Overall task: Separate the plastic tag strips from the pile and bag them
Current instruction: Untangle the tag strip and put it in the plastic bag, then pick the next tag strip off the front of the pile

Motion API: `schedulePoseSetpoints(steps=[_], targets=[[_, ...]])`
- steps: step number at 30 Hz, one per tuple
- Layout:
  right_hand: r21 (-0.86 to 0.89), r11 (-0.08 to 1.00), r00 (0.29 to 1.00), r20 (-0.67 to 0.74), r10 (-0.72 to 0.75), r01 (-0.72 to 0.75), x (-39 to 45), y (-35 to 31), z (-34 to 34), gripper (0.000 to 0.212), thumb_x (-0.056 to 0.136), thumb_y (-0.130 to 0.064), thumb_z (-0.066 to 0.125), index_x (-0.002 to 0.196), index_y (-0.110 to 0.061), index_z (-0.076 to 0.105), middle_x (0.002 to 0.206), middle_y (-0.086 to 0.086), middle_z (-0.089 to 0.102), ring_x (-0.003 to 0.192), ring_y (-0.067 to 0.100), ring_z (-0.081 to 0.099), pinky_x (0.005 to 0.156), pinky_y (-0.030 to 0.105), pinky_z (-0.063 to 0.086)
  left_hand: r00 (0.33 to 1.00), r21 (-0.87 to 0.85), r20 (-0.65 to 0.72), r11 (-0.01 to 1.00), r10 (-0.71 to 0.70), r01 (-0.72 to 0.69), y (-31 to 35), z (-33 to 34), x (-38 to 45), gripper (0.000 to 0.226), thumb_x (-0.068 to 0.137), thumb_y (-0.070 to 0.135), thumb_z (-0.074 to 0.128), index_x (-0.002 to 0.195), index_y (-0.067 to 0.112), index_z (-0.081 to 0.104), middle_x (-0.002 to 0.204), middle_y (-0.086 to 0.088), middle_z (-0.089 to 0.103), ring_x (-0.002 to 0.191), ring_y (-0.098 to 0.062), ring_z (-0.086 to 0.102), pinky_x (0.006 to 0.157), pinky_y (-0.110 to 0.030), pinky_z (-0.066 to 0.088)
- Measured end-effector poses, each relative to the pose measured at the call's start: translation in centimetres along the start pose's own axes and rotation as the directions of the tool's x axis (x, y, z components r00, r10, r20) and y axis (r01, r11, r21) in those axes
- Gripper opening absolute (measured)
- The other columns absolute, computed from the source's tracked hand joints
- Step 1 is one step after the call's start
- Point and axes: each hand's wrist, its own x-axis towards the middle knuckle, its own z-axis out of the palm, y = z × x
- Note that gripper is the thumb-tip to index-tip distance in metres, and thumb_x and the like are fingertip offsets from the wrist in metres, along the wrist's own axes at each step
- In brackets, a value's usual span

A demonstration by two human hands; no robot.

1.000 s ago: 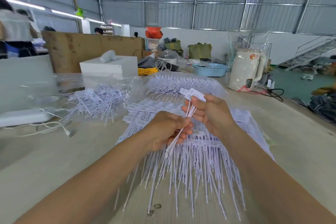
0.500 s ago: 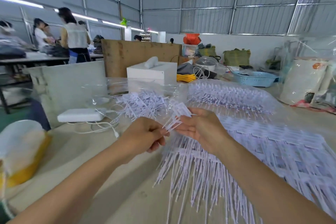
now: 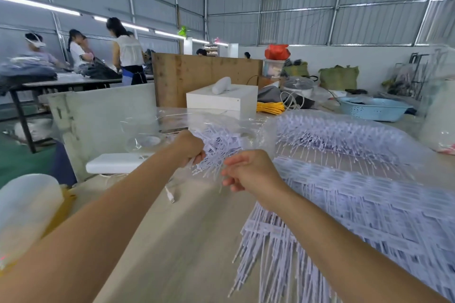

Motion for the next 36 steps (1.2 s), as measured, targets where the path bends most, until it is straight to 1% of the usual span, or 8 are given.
schedulePoseSetpoints(steps=[3,6,11,16,21,24,29,36], targets=[[-0.053,0.998,0.999,-0.039,-0.023,0.021,1.6,0.0,-0.3,0.015,0.086,0.008,0.053,0.094,-0.004,0.058,0.079,0.012,0.063,0.047,0.013,0.059,0.040,0.021,0.047,0.998,0.111,-0.032,0.993,0.045,-0.041,0.8,2.0,1.4,0.028,0.090,-0.005,0.042,0.063,0.002,0.045,0.053,-0.014,0.054,0.033,-0.014,0.052,0.030,-0.014,0.035],[-0.101,0.995,0.999,-0.027,-0.028,0.025,1.8,0.6,-0.8,0.014,0.087,0.005,0.053,0.096,-0.004,0.059,0.079,0.008,0.063,0.043,0.010,0.057,0.038,0.019,0.045,0.982,0.408,-0.074,0.904,0.172,-0.127,0.9,3.8,1.9,0.011,0.089,0.001,0.047,0.092,-0.003,0.057,0.101,-0.021,0.063,0.096,-0.031,0.063,0.078,-0.032,0.051],[-0.149,0.988,0.999,-0.010,-0.043,0.041,0.1,1.5,-2.5,0.014,0.088,0.003,0.054,0.092,-0.009,0.060,0.077,0.006,0.065,0.047,0.012,0.058,0.039,0.019,0.044,0.978,0.867,-0.027,0.492,0.207,-0.080,0.4,5.1,0.8,0.031,0.091,0.013,0.048,0.121,0.009,0.053,0.131,-0.016,0.045,0.122,-0.032,0.043,0.098,-0.039,0.039],[-0.247,0.963,0.990,-0.072,-0.125,0.104,-3.2,1.4,-7.1,0.013,0.089,0.001,0.056,0.092,-0.009,0.064,0.072,0.000,0.066,0.045,0.008,0.059,0.039,0.019,0.042,0.941,0.974,0.035,0.198,0.337,-0.107,2.3,5.2,-4.0,0.030,0.092,0.023,0.050,0.121,0.015,0.055,0.128,-0.011,0.046,0.121,-0.030,0.042,0.096,-0.039,0.037],[-0.295,0.956,0.940,-0.327,-0.101,0.000,-8.4,2.3,-14.9,0.017,0.085,0.006,0.059,0.078,-0.008,0.066,0.053,-0.004,0.064,0.040,0.010,0.056,0.036,0.017,0.038,0.663,0.476,0.490,0.464,0.566,-0.747,3.5,8.8,-13.1,0.023,0.093,0.029,0.053,0.101,0.014,0.068,0.103,-0.002,0.065,0.096,-0.018,0.059,0.086,-0.032,0.049],[-0.408,0.907,0.881,-0.461,-0.106,-0.104,-11.5,4.0,-18.8,0.023,0.084,0.009,0.056,0.073,-0.010,0.064,0.061,0.002,0.065,0.054,0.013,0.061,0.045,0.020,0.045,0.502,0.303,0.657,0.412,0.563,-0.859,3.8,11.8,-16.7,0.035,0.093,0.042,0.052,0.107,0.012,0.063,0.097,-0.002,0.057,0.099,-0.020,0.055,0.085,-0.029,0.044],[-0.461,0.876,0.852,-0.508,-0.130,-0.141,-15.0,6.0,-21.8,0.017,0.085,0.004,0.060,0.079,-0.011,0.067,0.082,0.010,0.069,0.080,0.025,0.064,0.072,0.028,0.051,0.487,0.384,0.674,0.299,0.556,-0.874,4.9,15.2,-17.9,0.049,0.092,0.048,0.049,0.135,0.024,0.047,0.123,-0.005,0.049,0.119,-0.024,0.043,0.100,-0.038,0.035],[-0.613,0.786,0.898,-0.389,-0.207,-0.084,-15.6,7.0,-21.3,0.015,0.088,-0.002,0.058,0.100,-0.001,0.069,0.100,0.012,0.068,0.090,0.022,0.061,0.071,0.010,0.039,0.533,0.418,0.612,0.334,0.584,-0.845,5.8,17.0,-18.5,0.030,0.090,0.042,0.057,0.114,0.025,0.059,0.120,-0.001,0.052,0.115,-0.021,0.045,0.098,-0.040,0.034]])
